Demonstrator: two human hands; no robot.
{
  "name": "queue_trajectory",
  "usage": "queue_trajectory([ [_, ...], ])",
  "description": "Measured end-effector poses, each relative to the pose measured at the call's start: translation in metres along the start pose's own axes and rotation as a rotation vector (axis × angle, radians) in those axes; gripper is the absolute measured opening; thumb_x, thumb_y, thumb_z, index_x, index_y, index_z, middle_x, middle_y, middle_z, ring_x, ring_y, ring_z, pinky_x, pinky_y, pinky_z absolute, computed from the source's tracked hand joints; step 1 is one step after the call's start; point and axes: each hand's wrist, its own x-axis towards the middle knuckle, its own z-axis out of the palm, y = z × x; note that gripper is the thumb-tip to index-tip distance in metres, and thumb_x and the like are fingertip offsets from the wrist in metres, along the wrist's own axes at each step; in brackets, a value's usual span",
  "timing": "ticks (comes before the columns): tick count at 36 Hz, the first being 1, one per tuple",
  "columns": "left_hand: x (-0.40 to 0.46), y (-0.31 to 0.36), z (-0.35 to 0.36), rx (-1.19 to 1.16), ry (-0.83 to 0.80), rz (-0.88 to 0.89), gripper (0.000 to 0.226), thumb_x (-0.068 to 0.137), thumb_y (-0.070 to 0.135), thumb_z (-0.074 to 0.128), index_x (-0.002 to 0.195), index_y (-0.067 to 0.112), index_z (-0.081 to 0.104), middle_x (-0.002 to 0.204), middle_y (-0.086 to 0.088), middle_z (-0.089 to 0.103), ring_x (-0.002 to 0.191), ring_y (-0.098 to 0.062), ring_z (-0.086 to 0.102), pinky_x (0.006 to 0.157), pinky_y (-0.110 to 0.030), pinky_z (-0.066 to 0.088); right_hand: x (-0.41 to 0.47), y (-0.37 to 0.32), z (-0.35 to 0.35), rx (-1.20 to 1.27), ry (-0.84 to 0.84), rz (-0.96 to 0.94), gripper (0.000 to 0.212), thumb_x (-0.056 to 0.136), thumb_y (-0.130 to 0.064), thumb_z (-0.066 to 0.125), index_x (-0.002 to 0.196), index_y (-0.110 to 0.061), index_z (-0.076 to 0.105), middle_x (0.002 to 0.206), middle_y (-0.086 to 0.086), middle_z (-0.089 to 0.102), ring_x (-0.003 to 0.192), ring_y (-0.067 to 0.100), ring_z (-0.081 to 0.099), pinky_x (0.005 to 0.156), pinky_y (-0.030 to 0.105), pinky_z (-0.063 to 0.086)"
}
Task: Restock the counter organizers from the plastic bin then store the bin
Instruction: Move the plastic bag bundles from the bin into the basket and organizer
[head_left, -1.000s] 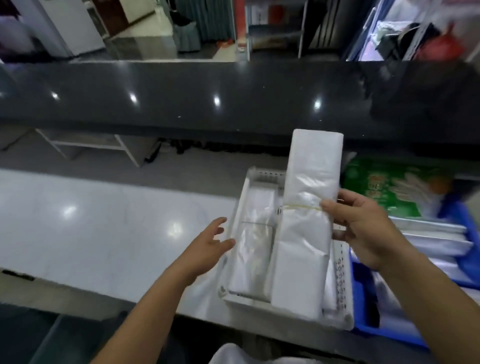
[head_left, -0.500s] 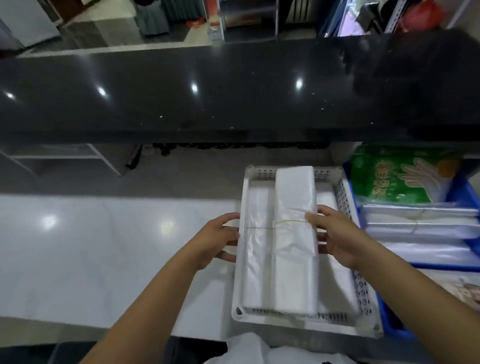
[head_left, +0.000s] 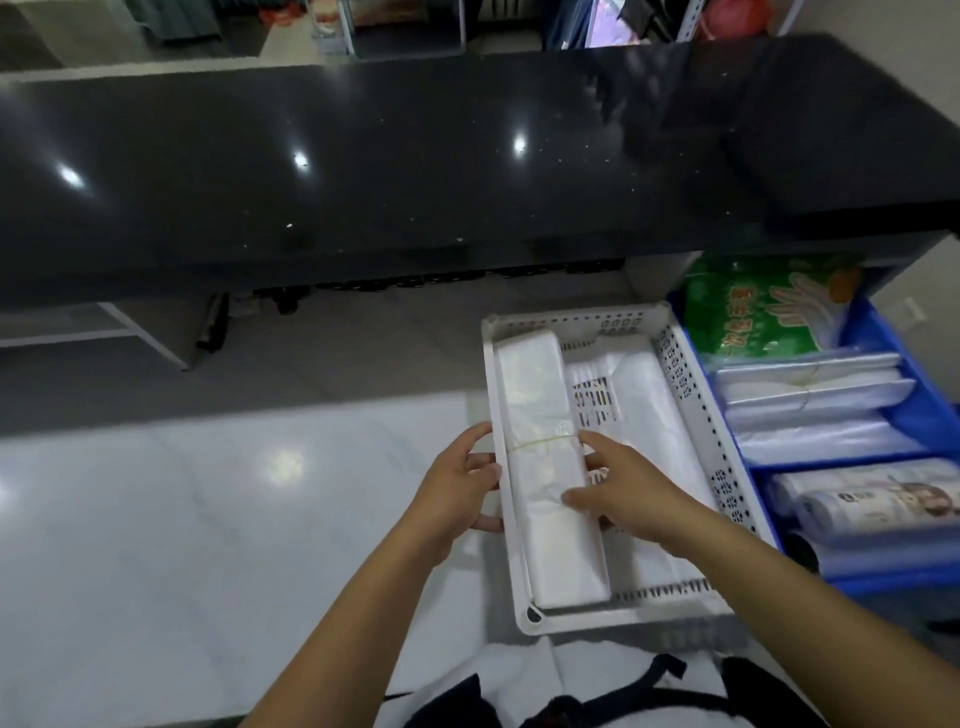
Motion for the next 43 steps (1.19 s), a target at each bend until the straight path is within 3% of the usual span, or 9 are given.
queue_trajectory([
  [3,0.001,0.0,0.0,-0.019,0.007,-0.02,0.047,0.1,0.005,0.048,0.132,0.04,0.052,0.119,-0.006,0.066,0.109,-0.022,0.066,0.062,-0.04,0.062,-0.009,0.011,-0.001,-0.026,-0.015,-0.025,0.062,0.076,-0.018,0.075,0.113,-0.062,0.053,0.107,-0.002,0.062,0.085,0.022,0.071,0.065,0.033,0.061],
  [8,0.003,0.0,-0.001,-0.04,-0.001,-0.028,0.047,0.1,0.005,0.051,0.134,0.038,0.051,0.115,-0.002,0.07,0.103,-0.019,0.069,0.06,-0.039,0.062,-0.011,0.016,0.01,-0.091,0.053,-0.036,0.064,0.078,-0.017,0.076,0.114,-0.064,0.052,0.096,-0.001,0.063,0.077,0.022,0.069,0.066,0.036,0.062],
  [12,0.002,-0.001,-0.002,-0.043,-0.008,-0.014,0.048,0.099,0.007,0.052,0.136,0.038,0.053,0.114,-0.002,0.072,0.103,-0.019,0.07,0.062,-0.041,0.062,-0.008,0.014,0.016,-0.201,0.1,-0.023,0.07,0.078,-0.026,0.077,0.138,-0.043,0.044,0.096,0.005,0.063,0.078,0.023,0.066,0.074,0.04,0.059],
  [16,0.002,-0.001,-0.002,-0.032,-0.001,-0.006,0.048,0.1,0.009,0.053,0.14,0.036,0.051,0.116,-0.002,0.071,0.108,-0.021,0.068,0.063,-0.042,0.063,-0.011,0.007,0.02,-0.417,0.146,-0.053,0.073,0.077,-0.043,0.076,0.14,-0.03,0.042,0.113,0.006,0.059,0.092,0.025,0.062,0.085,0.043,0.056],
  [19,0.001,-0.004,-0.001,-0.024,0.007,0.014,0.046,0.099,0.013,0.054,0.136,0.039,0.053,0.115,-0.001,0.071,0.102,-0.017,0.07,0.062,-0.038,0.063,-0.009,0.005,0.025,-0.772,0.257,-0.109,0.114,0.074,-0.068,0.067,0.156,-0.032,-0.004,0.163,-0.002,0.009,0.143,0.026,0.021,0.112,0.046,0.034],
  [23,0.0,-0.014,0.001,-0.017,0.027,0.071,0.038,0.101,0.02,0.055,0.129,0.046,0.055,0.111,0.003,0.07,0.088,-0.01,0.073,0.06,-0.027,0.06,0.004,0.013,0.035,-1.019,0.201,-0.246,0.093,0.09,-0.073,0.034,0.152,-0.031,-0.022,0.159,-0.01,-0.032,0.148,0.02,-0.028,0.122,0.051,0.0],
  [30,0.003,-0.025,0.001,-0.038,0.035,0.113,0.04,0.102,0.019,0.051,0.137,0.037,0.055,0.11,0.0,0.073,0.095,-0.014,0.073,0.075,-0.039,0.064,0.015,0.027,0.052,-0.854,0.207,-0.331,0.068,0.103,-0.049,0.021,0.155,-0.026,-0.015,0.162,-0.009,-0.026,0.146,0.015,-0.031,0.122,0.043,-0.008],
  [38,0.001,-0.029,0.004,-0.043,0.052,0.159,0.038,0.101,0.02,0.053,0.135,0.036,0.056,0.107,0.001,0.073,0.092,-0.014,0.074,0.066,-0.029,0.062,0.014,0.021,0.05,-0.889,0.184,-0.283,0.069,0.103,-0.047,0.025,0.156,-0.025,-0.012,0.164,-0.006,-0.021,0.149,0.019,-0.025,0.121,0.047,-0.007],
  [43,-0.018,-0.027,0.003,0.097,0.164,0.212,0.049,0.096,0.019,0.061,0.141,0.036,0.051,0.14,-0.002,0.055,0.11,-0.011,0.06,0.088,-0.031,0.052,-0.01,0.003,0.04,-0.864,0.187,-0.292,0.071,0.1,-0.042,0.042,0.157,-0.034,0.0,0.165,-0.006,-0.015,0.151,0.021,-0.019,0.121,0.051,-0.002],
])
